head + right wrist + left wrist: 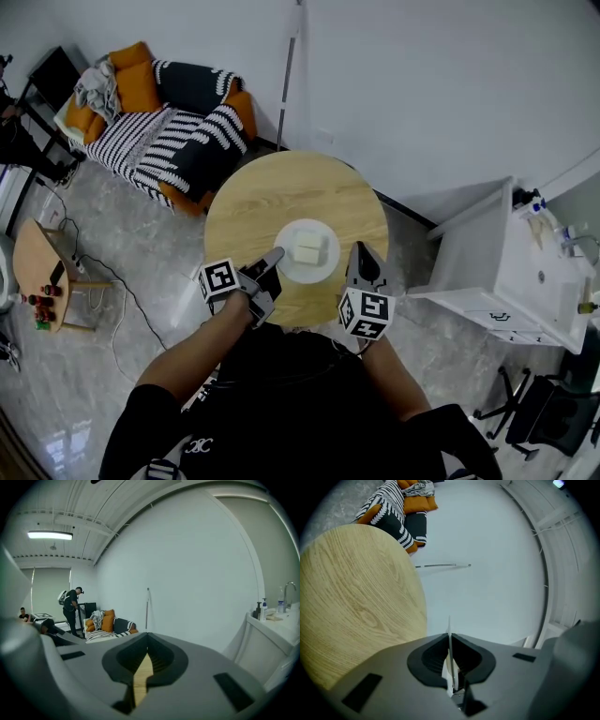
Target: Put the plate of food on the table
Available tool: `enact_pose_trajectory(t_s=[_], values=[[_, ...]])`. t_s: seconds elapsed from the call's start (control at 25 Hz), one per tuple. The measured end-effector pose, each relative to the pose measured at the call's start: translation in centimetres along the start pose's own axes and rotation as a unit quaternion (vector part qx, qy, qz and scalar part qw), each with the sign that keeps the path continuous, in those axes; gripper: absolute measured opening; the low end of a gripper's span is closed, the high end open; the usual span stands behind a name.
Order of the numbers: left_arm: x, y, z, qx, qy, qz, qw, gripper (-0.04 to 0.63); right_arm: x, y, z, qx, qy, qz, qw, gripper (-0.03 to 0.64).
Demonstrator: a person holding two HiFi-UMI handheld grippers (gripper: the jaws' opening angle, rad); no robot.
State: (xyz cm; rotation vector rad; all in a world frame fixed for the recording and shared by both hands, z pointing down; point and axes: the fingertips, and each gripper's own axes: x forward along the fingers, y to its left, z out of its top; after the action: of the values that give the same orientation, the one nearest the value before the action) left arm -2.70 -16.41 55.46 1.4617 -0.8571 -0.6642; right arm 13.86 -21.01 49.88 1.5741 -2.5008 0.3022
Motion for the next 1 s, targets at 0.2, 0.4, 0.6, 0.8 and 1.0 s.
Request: enact_pose_trajectory(t_s=[0.2, 0.4, 0.6, 0.8, 1.0], values=[[0.0, 0.9, 0.8, 0.004, 0.004, 0.011, 0.9999, 0.020, 0.6, 0.3, -0.3, -0.004, 0.005, -0.001, 1.000, 0.008], [0.9, 0.9, 2.0, 0.006, 0.011, 0.011, 0.9999, 0.020, 1.4, 0.2, 0.0, -0.007, 0.005, -0.010, 1.000, 0.008], [2.0, 1.1, 3.0, 0.012, 0.021, 0.016, 0.9996, 0.020, 2.4, 0.1, 0.4, -0.018, 0.003, -0.020, 1.000, 0.008], [2.2, 1.2, 4.2, 0.020, 0.023, 0.017, 0.9994, 0.020, 3.7, 0.7, 0.7, -0.018, 0.006, -0.021, 1.000, 0.008], [1.6, 1.7, 5.7, 0.024, 0.028, 0.016, 0.9992, 0.020, 4.7, 2.0, 0.9, -0.017, 0.009, -0.023, 1.000, 0.008]])
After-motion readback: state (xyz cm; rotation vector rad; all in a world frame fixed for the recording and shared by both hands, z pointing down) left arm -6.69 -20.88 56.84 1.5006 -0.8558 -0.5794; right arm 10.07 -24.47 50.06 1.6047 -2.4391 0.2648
